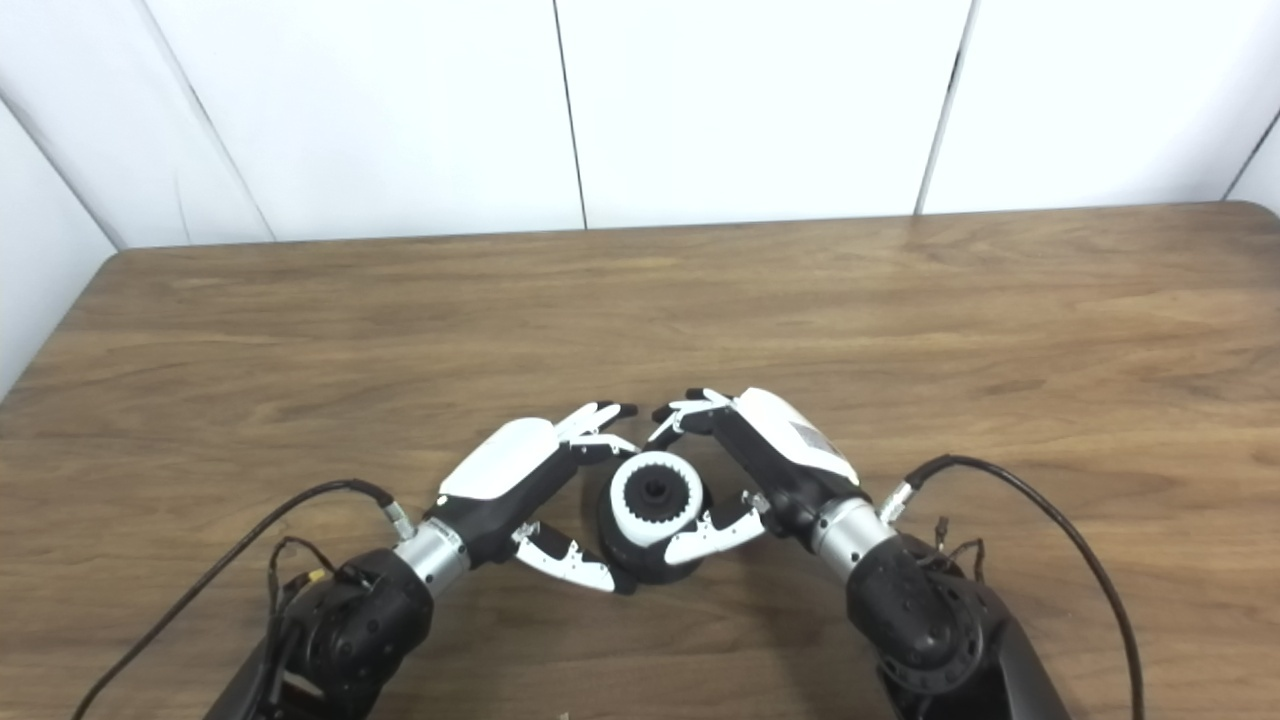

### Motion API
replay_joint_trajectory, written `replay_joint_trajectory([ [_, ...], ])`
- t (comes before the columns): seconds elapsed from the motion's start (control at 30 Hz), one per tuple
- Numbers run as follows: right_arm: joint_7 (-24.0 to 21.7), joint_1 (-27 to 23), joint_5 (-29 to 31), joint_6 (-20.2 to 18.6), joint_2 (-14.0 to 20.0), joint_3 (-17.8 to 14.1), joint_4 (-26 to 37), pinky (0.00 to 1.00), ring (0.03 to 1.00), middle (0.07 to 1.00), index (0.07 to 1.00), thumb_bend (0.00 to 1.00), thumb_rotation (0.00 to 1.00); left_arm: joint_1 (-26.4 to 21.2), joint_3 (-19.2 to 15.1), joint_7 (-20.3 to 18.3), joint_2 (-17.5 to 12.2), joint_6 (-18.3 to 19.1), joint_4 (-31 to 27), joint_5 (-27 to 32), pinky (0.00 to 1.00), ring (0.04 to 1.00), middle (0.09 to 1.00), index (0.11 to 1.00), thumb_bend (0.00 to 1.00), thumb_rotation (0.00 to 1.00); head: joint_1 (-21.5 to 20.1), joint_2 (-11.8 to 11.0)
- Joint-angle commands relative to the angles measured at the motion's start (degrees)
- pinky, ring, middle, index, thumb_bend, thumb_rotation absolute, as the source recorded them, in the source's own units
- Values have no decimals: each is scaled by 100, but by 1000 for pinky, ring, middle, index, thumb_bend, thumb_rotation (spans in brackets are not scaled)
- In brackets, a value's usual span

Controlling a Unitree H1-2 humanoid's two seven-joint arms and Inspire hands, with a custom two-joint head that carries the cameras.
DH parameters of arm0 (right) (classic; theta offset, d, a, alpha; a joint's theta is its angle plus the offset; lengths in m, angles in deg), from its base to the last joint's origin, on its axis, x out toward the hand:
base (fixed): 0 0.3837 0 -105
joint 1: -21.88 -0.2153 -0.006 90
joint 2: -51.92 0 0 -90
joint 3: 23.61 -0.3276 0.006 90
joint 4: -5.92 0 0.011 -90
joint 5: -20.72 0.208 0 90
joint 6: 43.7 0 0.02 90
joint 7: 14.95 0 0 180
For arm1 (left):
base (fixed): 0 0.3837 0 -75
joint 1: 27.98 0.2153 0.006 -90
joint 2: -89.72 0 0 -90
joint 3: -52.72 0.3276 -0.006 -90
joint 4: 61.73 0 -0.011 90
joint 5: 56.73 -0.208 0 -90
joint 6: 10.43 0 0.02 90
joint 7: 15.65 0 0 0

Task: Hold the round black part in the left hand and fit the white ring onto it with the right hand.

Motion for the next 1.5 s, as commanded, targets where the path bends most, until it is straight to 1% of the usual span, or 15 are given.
replay_joint_trajectory([
  [0.0,-3,-75,-22,141,92,47,20,1000,962,853,494,522,162,95,56,-185,-34,98,11,50,891,1000,986,702,770,328,4,-1],
  [0.07,-11,-84,-23,140,98,49,28,1000,961,854,495,521,163,94,53,-175,-32,82,24,56,889,1000,985,702,771,331,-1,1],
  [0.1,-16,-92,-25,137,101,52,32,1000,961,854,523,585,198,95,51,-177,-32,84,26,59,890,1000,985,702,772,332,-1,1],
  [0.13,-21,-101,-24,140,106,55,35,1000,961,855,579,712,271,96,48,-180,-32,91,24,58,892,1000,984,703,772,334,-1,1],
  [0.17,-25,-108,-21,143,112,55,38,1000,962,856,610,779,313,97,48,-182,-30,99,21,53,894,1000,984,704,773,335,-5,8],
  [0.27,-37,-130,-27,141,137,63,47,1000,962,858,644,858,373,101,45,-173,-34,81,18,56,901,1000,983,706,775,336,5,4],
  [0.37,-49,-147,-10,92,150,64,69,1000,963,857,652,884,389,113,38,-168,-42,67,24,70,901,1000,983,711,783,337,5,4],
  [0.47,-61,-154,0,56,157,47,84,1000,964,858,651,900,400,118,33,-177,-36,81,20,76,902,1000,981,722,813,348,12,5],
  [0.6,-71,-165,-5,31,162,29,94,1000,967,859,641,909,407,109,33,-203,-45,94,6,77,894,1000,980,754,859,366,18,4],
  [0.8,-37,-172,-29,48,171,7,97,998,963,858,635,913,415,93,24,-272,-68,167,-61,60,890,1000,980,792,885,387,23,6],
  [1.07,55,-148,9,92,159,-83,114,976,948,850,640,915,395,122,-70,-289,-94,184,-137,216,911,1000,974,848,918,370,48,8],
  [1.13,70,-136,23,83,145,-117,118,961,945,850,642,916,399,133,-96,-278,-113,175,-140,268,900,1000,973,864,932,370,55,7],
  [1.3,69,-91,19,13,107,-186,172,937,942,858,683,920,404,167,-174,-354,-163,270,-202,461,904,1000,979,921,967,374,71,6],
  [1.47,122,-19,46,-3,71,-289,200,918,936,867,732,919,429,204,-313,-443,-220,355,-281,669,907,1000,985,944,982,368,67,12],
])
